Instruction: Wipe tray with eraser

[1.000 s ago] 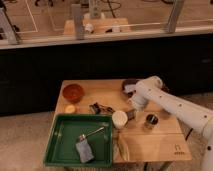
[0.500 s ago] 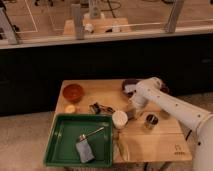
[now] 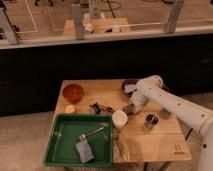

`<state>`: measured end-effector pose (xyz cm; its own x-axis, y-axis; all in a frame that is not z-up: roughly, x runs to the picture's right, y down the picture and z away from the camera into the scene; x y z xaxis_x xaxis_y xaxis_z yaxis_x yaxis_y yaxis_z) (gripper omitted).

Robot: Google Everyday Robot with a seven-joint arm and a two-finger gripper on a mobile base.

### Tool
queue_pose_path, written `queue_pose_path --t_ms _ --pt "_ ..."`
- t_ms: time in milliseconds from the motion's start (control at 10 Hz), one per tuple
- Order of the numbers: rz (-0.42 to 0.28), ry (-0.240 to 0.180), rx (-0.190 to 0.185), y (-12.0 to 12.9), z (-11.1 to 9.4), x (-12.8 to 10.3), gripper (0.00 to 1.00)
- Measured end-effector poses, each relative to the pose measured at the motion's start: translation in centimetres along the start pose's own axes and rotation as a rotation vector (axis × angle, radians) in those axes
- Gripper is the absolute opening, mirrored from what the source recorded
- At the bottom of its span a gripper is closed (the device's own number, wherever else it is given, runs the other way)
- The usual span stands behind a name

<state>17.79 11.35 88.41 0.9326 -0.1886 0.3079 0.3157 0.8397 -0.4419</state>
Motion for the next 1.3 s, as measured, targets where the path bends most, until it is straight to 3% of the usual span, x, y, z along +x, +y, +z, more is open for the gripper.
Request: queue_pose_path --t_ms 400,600,700,800,1300 --pt "-0.104 -0.043 0.037 -2.6 -7.4 -4.4 0.0" --pt "-0.161 -0.069 0.053 -4.7 -9.7 -8.2 0.0" --pt "-0.196 -0.093 0.056 -5.7 -10.2 -10.9 0.0" --pt "-0.208 -0.11 0.056 -6.0 -10.4 -12.2 0.0" --pt "-0.206 -0.103 0.055 -5.9 -10.4 -11.8 0.0"
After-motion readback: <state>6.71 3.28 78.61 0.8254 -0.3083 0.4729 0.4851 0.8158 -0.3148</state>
